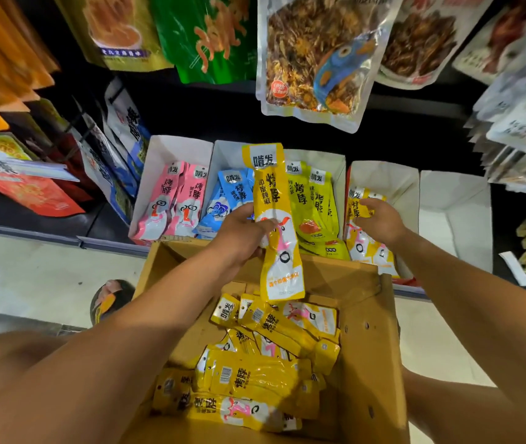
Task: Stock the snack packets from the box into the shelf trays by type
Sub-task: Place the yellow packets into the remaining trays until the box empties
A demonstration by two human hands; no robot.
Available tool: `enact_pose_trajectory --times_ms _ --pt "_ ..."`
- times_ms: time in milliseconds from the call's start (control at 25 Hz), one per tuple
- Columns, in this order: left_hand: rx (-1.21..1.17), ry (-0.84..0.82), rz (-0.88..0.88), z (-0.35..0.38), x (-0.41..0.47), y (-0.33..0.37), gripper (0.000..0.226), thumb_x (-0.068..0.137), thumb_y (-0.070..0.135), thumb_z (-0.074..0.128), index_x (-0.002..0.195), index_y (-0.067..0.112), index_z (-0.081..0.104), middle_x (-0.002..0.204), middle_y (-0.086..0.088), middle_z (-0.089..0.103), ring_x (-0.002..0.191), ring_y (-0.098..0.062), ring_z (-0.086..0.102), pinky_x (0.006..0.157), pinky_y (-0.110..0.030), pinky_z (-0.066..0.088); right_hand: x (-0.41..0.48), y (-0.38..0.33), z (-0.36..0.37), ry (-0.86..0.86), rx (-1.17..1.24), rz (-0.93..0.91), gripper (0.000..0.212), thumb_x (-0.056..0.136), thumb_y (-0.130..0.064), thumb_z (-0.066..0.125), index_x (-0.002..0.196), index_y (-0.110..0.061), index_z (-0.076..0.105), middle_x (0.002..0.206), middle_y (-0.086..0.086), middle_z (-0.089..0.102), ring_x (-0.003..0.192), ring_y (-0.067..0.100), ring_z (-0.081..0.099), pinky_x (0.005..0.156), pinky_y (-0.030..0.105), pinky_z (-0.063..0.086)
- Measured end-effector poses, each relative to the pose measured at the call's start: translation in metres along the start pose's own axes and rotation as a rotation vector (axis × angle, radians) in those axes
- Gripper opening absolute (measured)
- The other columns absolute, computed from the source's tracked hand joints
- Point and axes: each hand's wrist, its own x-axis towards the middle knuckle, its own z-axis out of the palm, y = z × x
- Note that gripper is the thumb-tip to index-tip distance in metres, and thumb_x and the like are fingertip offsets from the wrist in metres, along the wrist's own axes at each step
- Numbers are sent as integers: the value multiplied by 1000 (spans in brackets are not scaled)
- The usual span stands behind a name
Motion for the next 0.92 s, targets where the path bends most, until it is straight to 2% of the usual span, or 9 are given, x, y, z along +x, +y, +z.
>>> enact_pose_trajectory --times_ms 120,200,320,440,560,720,760,840,920 --pt "-31 -14 -18 4 -6 5 23 96 11 69 118 17 70 109 -7 77 96 -26 76 79 -47 64 -24 -44 -23 41 -30 -133 52 90 -16 70 140 -15 55 141 8 57 124 26 57 98 30 42" --pt "-61 -16 -50 6 -12 7 27 94 10 71 120 16 69 111 -9 77 97 -28 76 76 -47 64 -49 -71 -28 26 3 -205 49 91 -21 69 137 -21 56 138 3 57 108 22 61 92 29 45" --pt "-64 -32 -53 8 -17 6 27 96 10 69 122 15 68 111 -11 77 94 -28 76 68 -40 65 -99 -103 -17 -89 66 -319 46 93 -39 66 137 -32 54 134 -8 57 87 17 67 85 38 55" --pt "-59 -34 -55 9 -18 3 29 96 13 69 124 15 67 112 -11 76 94 -28 76 74 -44 65 -147 -123 2 -127 49 -306 64 83 -60 67 139 -36 49 130 -15 54 97 7 65 89 35 54" --pt "-8 -48 -72 12 -19 0 50 91 21 74 138 19 58 121 -7 71 97 -27 75 75 -46 65 -173 -131 15 -66 -92 -295 83 69 -74 66 140 -37 44 137 -14 51 120 8 56 95 38 51" --pt "-9 -55 -53 15 -19 -4 32 92 17 73 124 19 67 111 -8 76 96 -28 76 82 -53 63 -185 -136 24 14 -238 -255 87 67 -73 66 142 -38 38 140 -13 48 122 14 54 86 38 47" --pt "-5 -65 -50 16 -17 -5 35 92 19 73 126 19 66 112 -8 76 98 -28 75 81 -51 63 -185 -135 25 25 -251 -250 85 68 -70 67 141 -38 37 139 -12 49 122 16 55 85 38 47" --pt "63 -81 -24 18 -18 -4 40 95 27 69 134 21 60 122 -5 70 104 -25 70 79 -41 63 -179 -128 22 55 -249 -240 81 69 -64 69 140 -38 38 138 -10 50 121 18 56 86 39 49" --pt "289 -60 113 14 -20 -5 38 102 32 58 139 27 56 134 -1 64 112 -23 65 88 -38 57 -165 -114 11 91 -231 -212 78 71 -62 70 139 -38 41 137 -9 52 119 20 57 83 37 49"
